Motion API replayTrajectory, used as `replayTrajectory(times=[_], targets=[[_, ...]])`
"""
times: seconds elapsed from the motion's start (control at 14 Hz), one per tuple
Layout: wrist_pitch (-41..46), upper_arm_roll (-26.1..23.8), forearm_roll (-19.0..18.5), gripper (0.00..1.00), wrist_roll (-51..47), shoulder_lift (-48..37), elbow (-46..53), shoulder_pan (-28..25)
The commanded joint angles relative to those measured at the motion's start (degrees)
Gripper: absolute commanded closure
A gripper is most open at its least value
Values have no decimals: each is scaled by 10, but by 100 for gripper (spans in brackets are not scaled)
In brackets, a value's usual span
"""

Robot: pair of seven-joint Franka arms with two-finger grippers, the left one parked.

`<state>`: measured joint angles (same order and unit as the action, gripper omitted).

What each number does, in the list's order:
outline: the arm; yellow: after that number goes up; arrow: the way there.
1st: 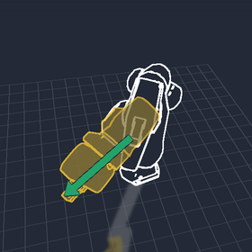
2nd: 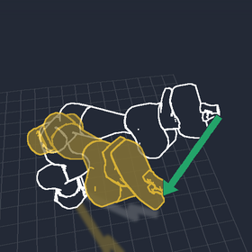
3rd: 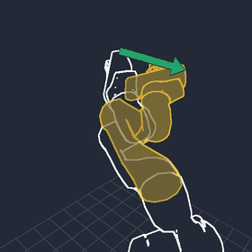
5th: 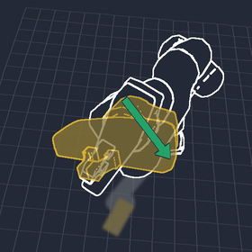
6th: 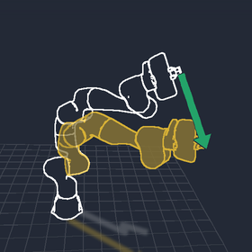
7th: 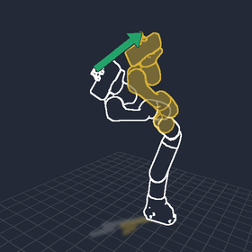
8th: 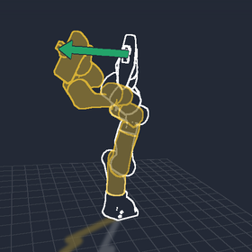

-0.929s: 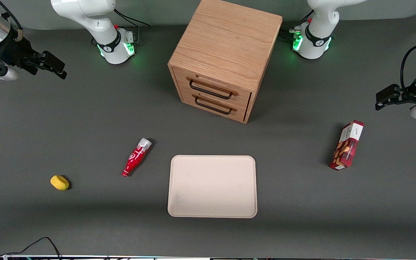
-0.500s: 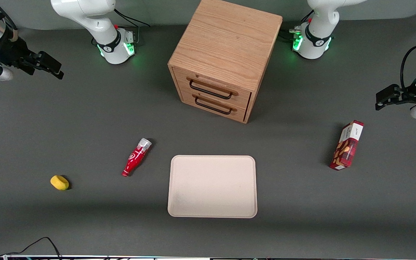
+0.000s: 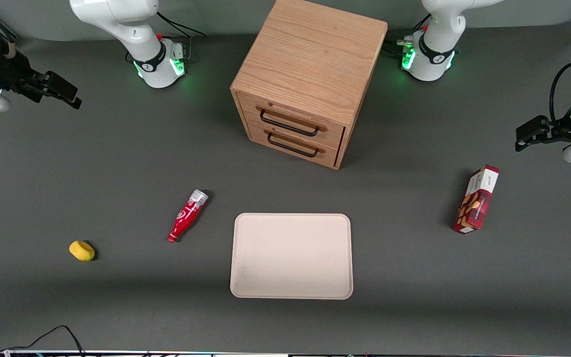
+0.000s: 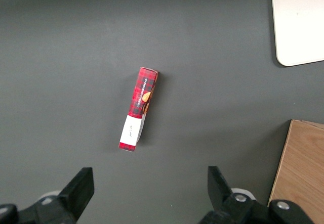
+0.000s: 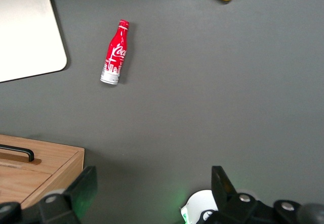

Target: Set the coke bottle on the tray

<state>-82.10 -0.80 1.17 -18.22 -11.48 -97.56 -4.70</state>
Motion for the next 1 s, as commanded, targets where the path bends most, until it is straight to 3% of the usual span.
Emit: replayTrajectory(times=[0.0,0.21,0.43,0.71,0.93], targets=[[11,-3,12,0,12,8,14,-4],[3,-11,14,0,8,35,41,-5],[3,-38,21,0,-6,115,132,-7],[-44,-62,65,0,-176,233,192,-20],[-112,-93,58,0,-260,324,182,-14]])
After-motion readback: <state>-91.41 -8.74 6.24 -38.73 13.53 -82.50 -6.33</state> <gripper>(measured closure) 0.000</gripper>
